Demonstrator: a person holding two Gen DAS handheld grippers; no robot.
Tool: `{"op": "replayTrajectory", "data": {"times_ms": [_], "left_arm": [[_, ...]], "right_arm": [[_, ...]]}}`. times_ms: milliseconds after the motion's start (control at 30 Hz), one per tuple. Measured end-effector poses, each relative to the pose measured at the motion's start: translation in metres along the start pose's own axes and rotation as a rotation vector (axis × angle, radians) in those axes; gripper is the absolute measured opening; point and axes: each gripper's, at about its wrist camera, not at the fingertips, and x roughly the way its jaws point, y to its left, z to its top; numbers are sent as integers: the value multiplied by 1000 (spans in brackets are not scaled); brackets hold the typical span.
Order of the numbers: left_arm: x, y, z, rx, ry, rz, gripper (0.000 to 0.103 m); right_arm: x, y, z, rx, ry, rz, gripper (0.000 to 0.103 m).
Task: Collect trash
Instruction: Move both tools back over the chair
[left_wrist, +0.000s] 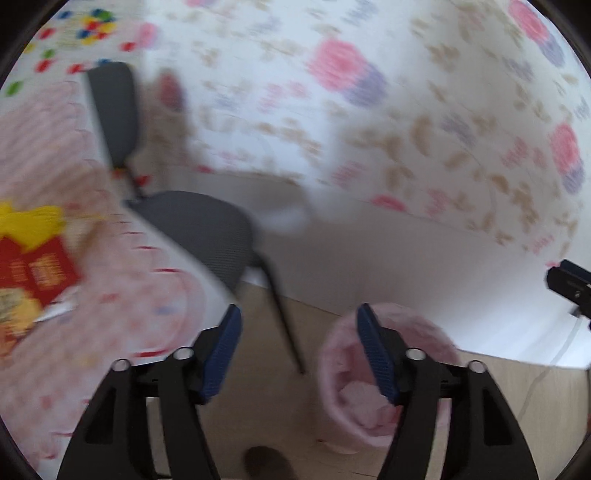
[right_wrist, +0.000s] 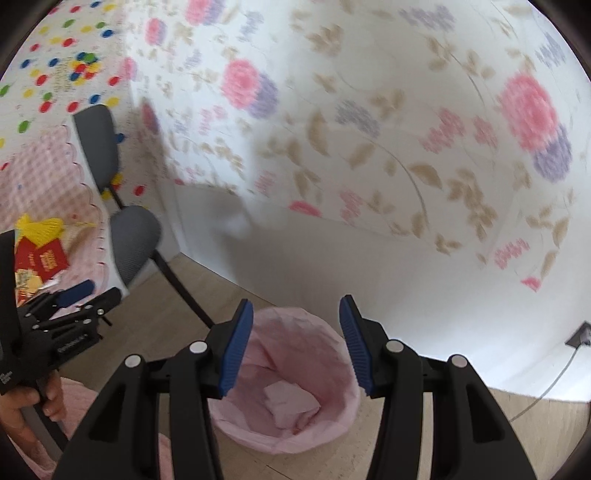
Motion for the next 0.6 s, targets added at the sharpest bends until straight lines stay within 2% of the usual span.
{"op": "replayTrajectory", "data": {"times_ms": [100,233,400,467,533,600], "left_arm": [[-19,28,-2,-31,-8,54,69],[-43,76,-10,-114,25,113,69],[-79,135,-24,-194,38,216,70],[-91,155,-27,-219,42,260,71],[-106,181,-32,-241,44,331,80],[-120,205,-37,-271,39,389,82]], "right_arm": [[-5,25,10,-32,-17,50,48],[-8,62,22,-79,-28,139,48],[-4,130,38,-183,-34,290,49],[2,161,42,-238,-23,352,54],[5,189,45,-279,-17,412,56],[10,221,47,-317,-7,468,59]]}}
